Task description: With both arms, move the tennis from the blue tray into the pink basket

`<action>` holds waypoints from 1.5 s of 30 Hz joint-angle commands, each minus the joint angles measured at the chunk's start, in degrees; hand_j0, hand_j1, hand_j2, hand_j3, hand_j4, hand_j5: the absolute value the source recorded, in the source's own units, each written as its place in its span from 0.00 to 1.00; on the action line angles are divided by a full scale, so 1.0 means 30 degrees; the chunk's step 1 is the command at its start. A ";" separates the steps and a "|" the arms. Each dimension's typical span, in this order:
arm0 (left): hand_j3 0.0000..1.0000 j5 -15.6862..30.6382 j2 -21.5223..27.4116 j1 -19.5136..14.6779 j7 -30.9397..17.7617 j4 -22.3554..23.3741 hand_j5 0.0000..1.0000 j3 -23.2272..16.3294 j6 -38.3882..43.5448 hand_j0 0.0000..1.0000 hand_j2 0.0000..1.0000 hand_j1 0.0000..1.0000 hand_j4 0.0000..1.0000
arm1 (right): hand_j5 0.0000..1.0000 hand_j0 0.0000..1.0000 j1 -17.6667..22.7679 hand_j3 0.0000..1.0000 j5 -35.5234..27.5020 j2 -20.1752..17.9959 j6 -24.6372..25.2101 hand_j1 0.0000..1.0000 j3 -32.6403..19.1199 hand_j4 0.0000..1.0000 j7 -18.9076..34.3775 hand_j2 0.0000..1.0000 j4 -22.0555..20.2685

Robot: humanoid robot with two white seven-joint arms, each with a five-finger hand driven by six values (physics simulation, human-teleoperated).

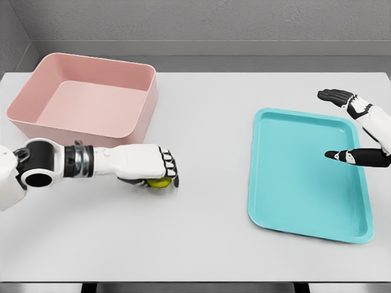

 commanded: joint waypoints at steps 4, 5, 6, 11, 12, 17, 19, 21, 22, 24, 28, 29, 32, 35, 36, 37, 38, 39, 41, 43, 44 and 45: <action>0.61 0.0639 0.0161 -0.0293 -0.0014 -0.0063 0.61 0.0048 0.0031 0.61 0.61 0.61 0.61 | 1.00 1.00 0.0000 1.00 -0.0127 -0.0030 0.0054 1.00 -0.0008 1.00 -0.0010 1.00 0.0021; 0.61 0.0639 0.0190 -0.0352 -0.0014 -0.0063 0.61 0.0048 0.0031 0.61 0.61 0.61 0.61 | 1.00 1.00 0.0000 1.00 -0.0127 -0.0030 0.0054 1.00 -0.0008 1.00 -0.0010 1.00 0.0021; 0.61 0.0814 0.0190 -0.0411 -0.0013 -0.0063 0.61 0.0048 0.0031 0.61 0.61 0.61 0.61 | 1.00 1.00 0.0000 1.00 -0.0127 -0.0030 0.0054 1.00 -0.0008 1.00 -0.0010 1.00 0.0021; 0.61 0.0873 0.0190 -0.0674 -0.0014 -0.0063 0.61 0.0048 0.0031 0.61 0.61 0.61 0.61 | 1.00 1.00 0.0000 1.00 -0.0127 -0.0030 0.0054 1.00 -0.0008 1.00 -0.0010 1.00 0.0021; 0.61 0.0902 0.0219 -0.0821 -0.0013 -0.0063 0.61 0.0048 0.0031 0.61 0.61 0.61 0.61 | 1.00 1.00 0.0000 1.00 -0.0127 -0.0030 0.0054 1.00 -0.0008 1.00 -0.0010 1.00 0.0021; 0.61 0.1342 0.0717 -0.1377 -0.0014 -0.0150 0.61 0.0078 0.0031 0.61 0.61 0.61 0.61 | 1.00 1.00 0.0000 1.00 -0.0127 -0.0030 0.0054 1.00 -0.0008 1.00 -0.0010 1.00 0.0021; 0.61 0.1342 0.0805 -0.1583 -0.0013 -0.0209 0.61 0.0107 0.0031 0.61 0.61 0.61 0.61 | 1.00 1.00 0.0000 1.00 -0.0127 -0.0030 0.0054 1.00 -0.0008 1.00 -0.0010 1.00 0.0050; 0.61 0.1546 0.1040 -0.1700 -0.0014 -0.0238 0.61 0.0165 0.0031 0.61 0.61 0.61 0.61 | 1.00 1.00 0.0000 1.00 -0.0127 -0.0030 0.0054 1.00 -0.0037 1.00 -0.0010 1.00 0.0021; 0.61 0.1635 0.1069 -0.1934 -0.0014 -0.0239 0.61 0.0283 0.0031 0.61 0.61 0.61 0.61 | 1.00 1.00 0.0000 1.00 -0.0127 -0.0030 0.0054 1.00 -0.0037 1.00 -0.0010 1.00 0.0050; 0.61 0.1839 0.1244 -0.2169 0.0015 -0.0209 0.61 0.0312 0.0031 0.61 0.61 0.61 0.61 | 1.00 1.00 0.0000 1.00 -0.0127 -0.0030 0.0054 1.00 -0.0037 1.00 -0.0010 1.00 0.0050; 0.61 0.2074 0.1508 -0.2462 -0.0014 -0.0063 0.61 0.0897 0.0031 0.61 0.61 0.61 0.61 | 1.00 1.00 0.0000 1.00 -0.0127 -0.0030 0.0054 1.00 -0.0037 1.00 -0.0010 1.00 0.0079; 0.61 0.2074 0.1742 -0.2461 -0.0014 0.0025 0.61 0.1160 0.0031 0.61 0.61 0.61 0.61 | 1.00 1.00 0.0000 1.00 -0.0127 -0.0030 0.0054 1.00 -0.0066 1.00 -0.0010 1.00 0.0109; 0.61 0.2367 0.2153 -0.2462 -0.0014 0.0435 0.61 0.1835 0.0031 0.61 0.61 0.61 0.61 | 1.00 1.00 0.0029 1.00 -0.0127 -0.0030 0.0054 1.00 -0.0066 1.00 -0.0010 1.00 0.0079; 0.61 0.2806 0.2416 -0.2608 -0.0014 0.1138 0.61 0.2480 0.0031 0.61 0.61 0.61 0.61 | 1.00 1.00 0.0029 1.00 -0.0156 -0.0030 0.0054 1.00 -0.0066 1.00 -0.0010 1.00 0.0079; 0.61 0.2865 0.2563 -0.2725 -0.0014 0.1314 0.61 0.2713 0.0031 0.61 0.61 0.61 0.61 | 1.00 1.00 0.0029 1.00 -0.0127 -0.0030 0.0054 1.00 -0.0066 1.00 -0.0010 1.00 0.0079; 0.61 0.3070 0.2563 -0.2725 -0.0014 0.1724 0.61 0.2978 0.0031 0.61 0.61 0.61 0.61 | 1.00 1.00 0.0029 1.00 -0.0156 -0.0030 0.0054 1.00 -0.0066 1.00 -0.0010 1.00 0.0079; 0.61 0.3129 0.2563 -0.2842 -0.0014 0.2046 0.61 0.3007 0.0031 0.61 0.61 0.61 0.61 | 1.00 1.00 0.0029 1.00 -0.0156 -0.0030 0.0054 1.00 -0.0066 1.00 -0.0010 1.00 0.0079; 0.61 0.3158 0.2563 -0.2901 -0.0014 0.2339 0.61 0.3124 0.0031 0.61 0.61 0.61 0.61 | 1.00 1.00 0.0029 1.00 -0.0156 -0.0030 0.0054 1.00 -0.0066 1.00 -0.0010 1.00 0.0079; 0.62 0.3392 0.2534 -0.2930 -0.0014 0.3276 0.62 0.3242 0.0031 0.62 0.62 0.62 0.62 | 1.00 1.00 0.0029 1.00 -0.0156 -0.0030 0.0054 1.00 -0.0066 1.00 -0.0010 1.00 0.0079; 0.62 0.3392 0.2388 -0.3194 -0.0014 0.4624 0.62 0.3271 0.0031 0.62 0.62 0.62 0.62 | 1.00 1.00 0.0029 1.00 -0.0156 -0.0030 0.0054 1.00 -0.0066 1.00 -0.0010 1.00 0.0079; 0.62 0.3392 0.2329 -0.3282 -0.0014 0.5356 0.62 0.3271 0.0031 0.62 0.62 0.62 0.62 | 1.00 1.00 0.0029 1.00 -0.0156 -0.0030 0.0054 1.00 -0.0066 1.00 -0.0010 1.00 0.0079; 0.64 0.3392 0.2299 -0.3516 0.0015 0.6030 0.64 0.3271 0.0031 0.64 0.64 0.64 0.64 | 1.00 1.00 0.0029 1.00 -0.0156 -0.0030 0.0054 1.00 -0.0066 1.00 -0.0010 1.00 0.0079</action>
